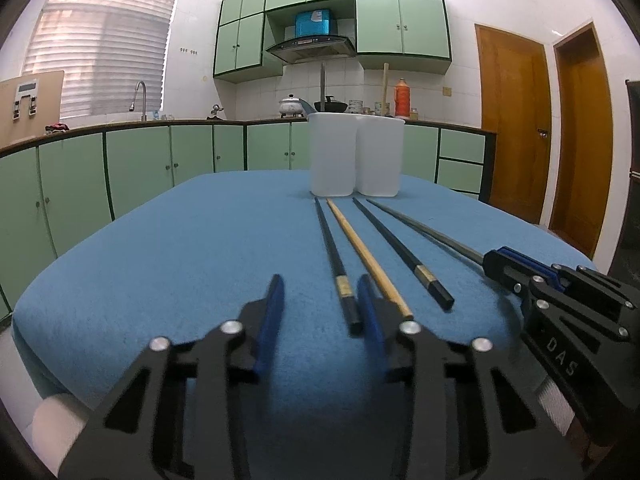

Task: Organize utensils
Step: 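Grasp the black gold-tipped chopstick with the left tool while the right tool grasps the dark grey chopstick, then lift both chopsticks, carry them over the white holder and lower them in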

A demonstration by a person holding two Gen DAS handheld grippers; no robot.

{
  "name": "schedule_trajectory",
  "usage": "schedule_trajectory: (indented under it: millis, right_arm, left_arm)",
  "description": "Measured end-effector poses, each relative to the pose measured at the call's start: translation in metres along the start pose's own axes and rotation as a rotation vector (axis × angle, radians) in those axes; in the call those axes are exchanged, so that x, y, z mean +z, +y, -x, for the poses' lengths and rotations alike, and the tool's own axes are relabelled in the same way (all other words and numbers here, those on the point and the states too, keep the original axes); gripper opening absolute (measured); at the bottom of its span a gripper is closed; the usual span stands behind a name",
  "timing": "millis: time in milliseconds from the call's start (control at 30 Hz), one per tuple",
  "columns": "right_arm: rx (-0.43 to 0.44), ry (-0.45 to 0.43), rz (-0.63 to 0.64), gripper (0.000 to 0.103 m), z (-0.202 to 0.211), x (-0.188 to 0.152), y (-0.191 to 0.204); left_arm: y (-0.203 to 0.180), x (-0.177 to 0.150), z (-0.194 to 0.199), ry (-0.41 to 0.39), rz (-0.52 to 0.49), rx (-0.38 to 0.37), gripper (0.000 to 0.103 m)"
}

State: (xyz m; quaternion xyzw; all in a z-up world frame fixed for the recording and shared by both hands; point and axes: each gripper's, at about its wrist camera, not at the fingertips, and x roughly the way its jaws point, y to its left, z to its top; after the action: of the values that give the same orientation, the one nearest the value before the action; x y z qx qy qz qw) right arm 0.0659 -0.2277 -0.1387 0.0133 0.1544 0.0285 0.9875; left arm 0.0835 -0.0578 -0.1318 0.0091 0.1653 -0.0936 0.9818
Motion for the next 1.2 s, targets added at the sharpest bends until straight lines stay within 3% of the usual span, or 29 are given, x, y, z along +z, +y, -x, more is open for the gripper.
schedule_trajectory:
  millis: [100,133,467,933,1200]
  right_arm:
    - [0.0,-0.005,-0.002,0.008,0.001,0.001,0.0]
    - [0.0,-0.007,-0.004,0.008,0.002,0.002,-0.001]
    - [0.005,-0.053,-0.007,0.008,0.016,0.019,-0.007]
    - [0.078,-0.184,-0.022,0.008,0.03,0.118,-0.031]
    - [0.131,-0.124,-0.051,0.007,0.004,0.179,-0.044]
  left_arm:
    - [-0.001,0.001,-0.001,0.01,0.005,-0.013,0.008]
    - [-0.001,0.001,-0.001,0.013,0.007,-0.017,0.006]
    - [0.0,0.025,0.017,-0.053,0.019,0.023,0.006]
    - [0.002,0.128,0.034,-0.233,-0.013,0.005,0.006]
    - [0.005,0.184,0.006,-0.19,-0.026,-0.04,0.006]
